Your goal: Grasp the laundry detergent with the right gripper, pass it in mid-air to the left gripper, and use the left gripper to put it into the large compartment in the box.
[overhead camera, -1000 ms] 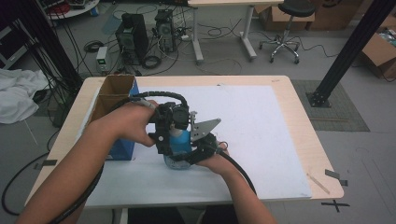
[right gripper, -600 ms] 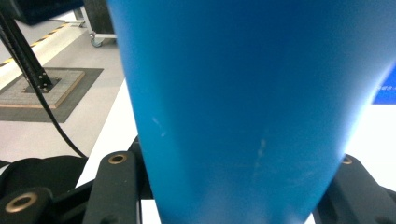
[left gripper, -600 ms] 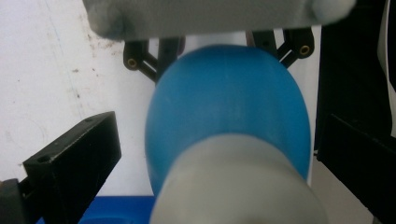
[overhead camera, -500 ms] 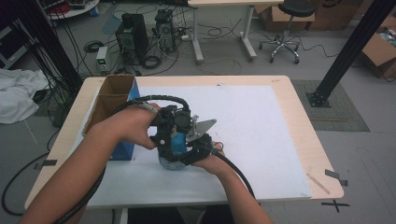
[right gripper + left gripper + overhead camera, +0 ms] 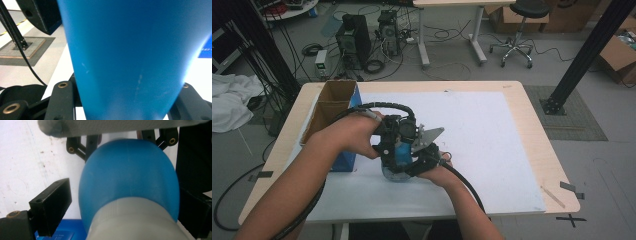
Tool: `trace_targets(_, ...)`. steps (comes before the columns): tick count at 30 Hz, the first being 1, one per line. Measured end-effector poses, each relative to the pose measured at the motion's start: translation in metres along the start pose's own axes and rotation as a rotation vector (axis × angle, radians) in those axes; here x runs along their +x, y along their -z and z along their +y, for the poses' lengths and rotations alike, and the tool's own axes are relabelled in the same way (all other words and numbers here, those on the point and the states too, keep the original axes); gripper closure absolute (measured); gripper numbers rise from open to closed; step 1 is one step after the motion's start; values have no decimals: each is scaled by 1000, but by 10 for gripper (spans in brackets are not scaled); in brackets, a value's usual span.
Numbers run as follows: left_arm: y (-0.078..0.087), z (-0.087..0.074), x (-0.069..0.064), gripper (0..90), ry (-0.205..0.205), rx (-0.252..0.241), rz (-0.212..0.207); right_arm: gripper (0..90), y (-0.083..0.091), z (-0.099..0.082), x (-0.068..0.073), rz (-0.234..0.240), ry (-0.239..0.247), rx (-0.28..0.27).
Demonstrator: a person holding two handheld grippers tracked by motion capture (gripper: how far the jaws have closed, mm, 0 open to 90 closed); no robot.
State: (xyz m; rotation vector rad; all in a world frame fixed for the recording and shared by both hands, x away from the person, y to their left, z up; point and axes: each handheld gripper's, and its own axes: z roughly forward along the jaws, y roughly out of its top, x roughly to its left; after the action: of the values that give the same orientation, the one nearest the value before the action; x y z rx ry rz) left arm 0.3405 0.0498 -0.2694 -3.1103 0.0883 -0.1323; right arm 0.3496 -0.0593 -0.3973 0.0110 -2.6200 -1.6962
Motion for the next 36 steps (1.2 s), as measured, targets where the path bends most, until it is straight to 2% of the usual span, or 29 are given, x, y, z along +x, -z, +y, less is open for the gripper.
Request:
trace_targets(3,0,0,0,97,2,5,1,457,0,0,-1,0,9,-6)
trace_targets(4,0,0,0,97,2,9,3,457,0,0,0,-3,-7,5)
trace_targets(6,1,1,0,112,0,7,6,457,0,0,-1,0,8,-5)
trace_targets(8,1,1,0,173,-3,10,-3,457,0,-1,0,-2,-7,-11)
trace_targets(9,1,1,0,173,-1,7,-2,457,1,-1,-1,-5,4,-14)
trace_targets(15,1,1,0,198,1,17,-3,457,1,-1,-1,-7,2,-12)
trace_targets(19,3,1,0,267,1,17,-14,457,1,-1,-1,-8,7,-18)
trace_targets(22,3,1,0,279,3,21,-17,457,1,0,-3,-16,19,-28)
trace_targets(33,3,2,0,338,8,23,-15,458,1,0,-2,-18,12,-26)
trace_targets(36,3,3,0,353,12,35,-20,458,-1,0,-3,-15,29,-37)
